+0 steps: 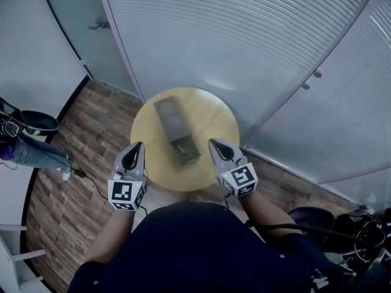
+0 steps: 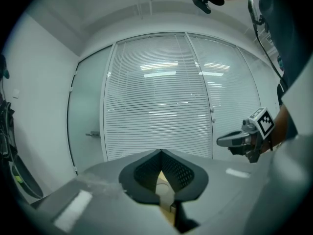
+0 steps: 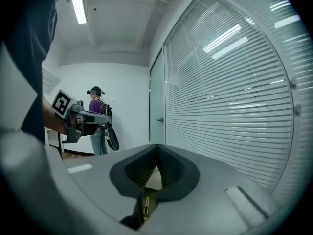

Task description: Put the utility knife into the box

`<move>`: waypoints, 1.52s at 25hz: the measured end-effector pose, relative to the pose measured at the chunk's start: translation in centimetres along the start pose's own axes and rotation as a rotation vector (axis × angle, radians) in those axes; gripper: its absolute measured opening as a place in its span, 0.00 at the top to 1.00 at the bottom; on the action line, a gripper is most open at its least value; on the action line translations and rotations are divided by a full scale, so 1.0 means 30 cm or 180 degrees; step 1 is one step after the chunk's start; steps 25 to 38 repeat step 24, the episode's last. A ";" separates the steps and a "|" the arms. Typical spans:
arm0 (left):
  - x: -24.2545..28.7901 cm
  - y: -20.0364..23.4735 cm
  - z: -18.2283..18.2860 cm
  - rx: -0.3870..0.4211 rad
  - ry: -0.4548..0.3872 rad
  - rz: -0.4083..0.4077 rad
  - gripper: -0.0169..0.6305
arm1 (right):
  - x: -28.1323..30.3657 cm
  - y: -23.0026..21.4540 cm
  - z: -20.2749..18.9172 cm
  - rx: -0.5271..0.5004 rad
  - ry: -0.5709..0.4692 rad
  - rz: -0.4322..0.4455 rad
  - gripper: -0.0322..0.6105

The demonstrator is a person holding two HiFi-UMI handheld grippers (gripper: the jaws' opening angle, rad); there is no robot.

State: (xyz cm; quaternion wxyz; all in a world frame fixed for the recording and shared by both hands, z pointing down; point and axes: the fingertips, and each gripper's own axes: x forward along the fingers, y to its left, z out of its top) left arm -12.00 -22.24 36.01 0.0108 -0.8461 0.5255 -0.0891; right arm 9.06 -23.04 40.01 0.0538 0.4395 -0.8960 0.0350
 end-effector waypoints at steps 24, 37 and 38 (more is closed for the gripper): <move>-0.067 0.006 0.012 -0.0212 -0.0151 -0.0008 0.97 | 0.001 0.115 0.108 -0.0139 -0.0193 0.0112 0.94; -0.067 0.006 0.012 -0.0212 -0.0151 -0.0008 0.97 | 0.001 0.115 0.108 -0.0139 -0.0193 0.0112 0.94; -0.067 0.006 0.012 -0.0212 -0.0151 -0.0008 0.97 | 0.001 0.115 0.108 -0.0139 -0.0193 0.0112 0.94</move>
